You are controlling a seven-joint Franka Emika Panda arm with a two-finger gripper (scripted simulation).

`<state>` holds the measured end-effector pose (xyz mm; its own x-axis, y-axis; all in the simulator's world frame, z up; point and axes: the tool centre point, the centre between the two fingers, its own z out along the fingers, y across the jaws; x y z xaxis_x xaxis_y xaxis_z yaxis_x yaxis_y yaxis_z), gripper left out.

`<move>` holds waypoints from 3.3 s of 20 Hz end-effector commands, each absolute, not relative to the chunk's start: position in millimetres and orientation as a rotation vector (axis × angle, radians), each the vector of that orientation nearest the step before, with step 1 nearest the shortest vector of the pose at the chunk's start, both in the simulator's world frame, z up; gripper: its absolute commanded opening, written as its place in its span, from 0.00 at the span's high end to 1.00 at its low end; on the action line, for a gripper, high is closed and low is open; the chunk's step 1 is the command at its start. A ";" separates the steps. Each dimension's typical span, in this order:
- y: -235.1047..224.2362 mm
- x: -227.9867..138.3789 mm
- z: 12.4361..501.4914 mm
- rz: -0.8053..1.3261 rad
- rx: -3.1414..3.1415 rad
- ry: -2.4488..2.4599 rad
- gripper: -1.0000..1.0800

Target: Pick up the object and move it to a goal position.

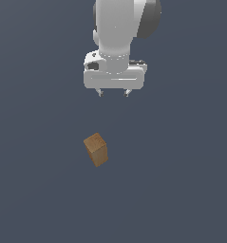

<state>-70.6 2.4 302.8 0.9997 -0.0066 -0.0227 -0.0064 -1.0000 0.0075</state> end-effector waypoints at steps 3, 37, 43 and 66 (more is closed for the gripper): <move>2.1 -70.1 304.0 -0.033 3.134 -0.014 0.04; -33.6 3.4 263.8 -0.006 3.097 0.472 0.04; -48.4 27.2 237.8 -0.005 3.062 0.676 0.04; -72.8 58.2 189.8 -0.001 2.985 0.978 0.04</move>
